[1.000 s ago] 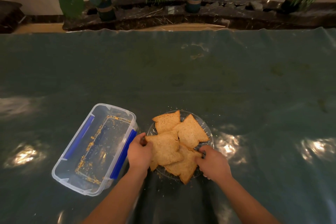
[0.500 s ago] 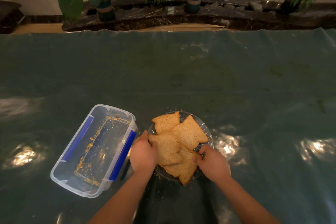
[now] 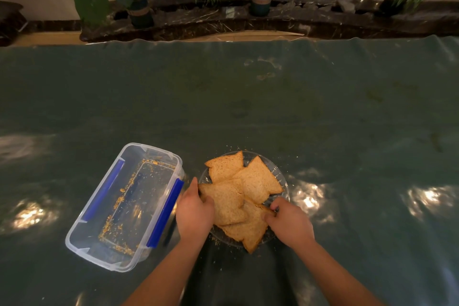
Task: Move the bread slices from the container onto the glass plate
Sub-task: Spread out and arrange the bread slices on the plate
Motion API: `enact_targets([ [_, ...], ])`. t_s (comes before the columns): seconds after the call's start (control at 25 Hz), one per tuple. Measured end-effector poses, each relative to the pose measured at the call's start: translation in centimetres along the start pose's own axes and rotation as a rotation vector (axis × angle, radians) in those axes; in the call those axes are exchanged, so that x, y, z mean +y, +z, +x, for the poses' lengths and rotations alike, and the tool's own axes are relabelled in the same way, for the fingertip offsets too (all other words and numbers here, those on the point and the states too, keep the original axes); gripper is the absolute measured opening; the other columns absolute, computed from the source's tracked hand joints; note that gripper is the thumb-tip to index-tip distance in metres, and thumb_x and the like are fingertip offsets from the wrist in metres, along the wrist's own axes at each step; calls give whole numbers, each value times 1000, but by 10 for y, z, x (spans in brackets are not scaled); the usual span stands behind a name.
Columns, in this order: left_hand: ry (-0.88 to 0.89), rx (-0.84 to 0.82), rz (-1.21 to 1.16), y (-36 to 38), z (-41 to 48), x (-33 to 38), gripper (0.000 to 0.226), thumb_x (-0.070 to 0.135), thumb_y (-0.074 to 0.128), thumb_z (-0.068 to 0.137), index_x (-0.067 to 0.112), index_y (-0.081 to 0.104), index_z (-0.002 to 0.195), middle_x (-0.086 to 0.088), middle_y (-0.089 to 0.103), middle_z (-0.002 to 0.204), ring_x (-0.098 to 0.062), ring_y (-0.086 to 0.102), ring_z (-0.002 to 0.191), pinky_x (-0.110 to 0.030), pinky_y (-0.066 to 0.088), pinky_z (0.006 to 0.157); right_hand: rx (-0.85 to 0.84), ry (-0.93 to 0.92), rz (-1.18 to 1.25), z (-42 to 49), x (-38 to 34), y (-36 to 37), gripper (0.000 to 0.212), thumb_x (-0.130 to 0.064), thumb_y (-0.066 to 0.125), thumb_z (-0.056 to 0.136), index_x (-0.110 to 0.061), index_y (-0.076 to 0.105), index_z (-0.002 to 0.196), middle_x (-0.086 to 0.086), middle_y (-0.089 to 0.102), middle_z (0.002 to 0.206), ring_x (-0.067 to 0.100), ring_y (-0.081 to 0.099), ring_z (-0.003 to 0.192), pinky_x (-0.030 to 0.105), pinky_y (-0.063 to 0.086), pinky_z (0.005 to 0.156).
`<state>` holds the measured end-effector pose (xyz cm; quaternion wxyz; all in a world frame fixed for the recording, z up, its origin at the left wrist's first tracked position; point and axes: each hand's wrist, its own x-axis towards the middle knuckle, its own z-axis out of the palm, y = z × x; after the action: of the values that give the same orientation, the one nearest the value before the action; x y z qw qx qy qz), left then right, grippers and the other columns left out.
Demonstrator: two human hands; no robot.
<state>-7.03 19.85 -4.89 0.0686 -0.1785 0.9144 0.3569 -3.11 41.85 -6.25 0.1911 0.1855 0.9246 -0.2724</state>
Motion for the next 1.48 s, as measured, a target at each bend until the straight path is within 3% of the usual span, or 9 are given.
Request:
enact_targets([
  [0.12, 112, 18, -4, -4, 0, 4, 62, 16, 61, 86, 16, 43, 145, -5, 56, 140, -24, 52, 127, -42, 49, 101, 58, -2, -23, 7, -5, -7, 21, -50, 59, 82, -32, 58, 92, -3, 69, 86, 22, 67, 82, 35, 57, 71],
  [0.24, 222, -41, 40, -5, 20, 16, 48, 18, 60, 85, 17, 55, 132, -2, 60, 128, -23, 55, 120, -42, 50, 98, 210, -70, -71, 27, -13, -23, 22, -44, 59, 86, -27, 62, 99, -2, 67, 97, 23, 66, 90, 34, 54, 69],
  [0.4, 124, -160, 63, -8, 52, 33, 35, 14, 53, 91, 14, 62, 124, -5, 70, 114, -22, 65, 103, -39, 56, 84, 206, -170, -107, 54, -25, -40, 28, -27, 50, 96, -18, 66, 117, 5, 64, 114, 27, 57, 110, 40, 54, 80],
  [0.56, 65, -172, 94, -7, 63, 35, 32, 12, 51, 90, 16, 62, 121, 1, 69, 96, -9, 62, 73, -29, 50, 59, 145, -212, -155, 62, -26, -36, 31, -23, 46, 97, -12, 65, 118, 8, 63, 114, 27, 56, 109, 42, 54, 87],
  [0.72, 34, -218, 57, -3, 64, 34, 37, 12, 49, 90, 16, 62, 125, -4, 71, 113, -20, 67, 91, -31, 53, 70, 144, -197, -143, 61, -20, -33, 27, -30, 54, 94, -13, 65, 111, 7, 62, 108, 27, 59, 107, 39, 55, 81],
  [1.08, 32, -266, -26, 3, 65, 49, 41, 14, 49, 86, 17, 62, 124, -8, 73, 103, -25, 68, 79, -38, 56, 73, 173, -93, -79, 40, -1, -30, 43, -34, 60, 87, -18, 60, 127, 2, 68, 112, 23, 62, 106, 36, 54, 85],
  [1.2, 91, -262, 6, -2, 58, 51, 40, 14, 53, 88, 16, 60, 127, -6, 70, 115, -25, 67, 96, -40, 56, 82, 164, -101, -69, 37, 0, -30, 44, -33, 61, 87, -18, 58, 128, 2, 68, 113, 23, 62, 107, 38, 55, 87],
  [1.36, 273, -76, 106, -10, 17, 25, 43, 13, 63, 82, 14, 58, 125, -6, 62, 117, -22, 57, 108, -37, 47, 93, 136, -104, -54, 38, 2, -34, 45, -30, 62, 87, -17, 58, 129, 3, 68, 113, 23, 62, 106, 35, 53, 86],
  [1.48, 155, -97, 173, -5, -16, 3, 61, 19, 65, 82, 13, 43, 139, -10, 50, 131, -26, 47, 122, -39, 41, 101, 233, -185, -163, 41, -1, -36, 39, -30, 61, 87, -20, 60, 125, -1, 62, 118, 22, 53, 110, 35, 52, 79],
])
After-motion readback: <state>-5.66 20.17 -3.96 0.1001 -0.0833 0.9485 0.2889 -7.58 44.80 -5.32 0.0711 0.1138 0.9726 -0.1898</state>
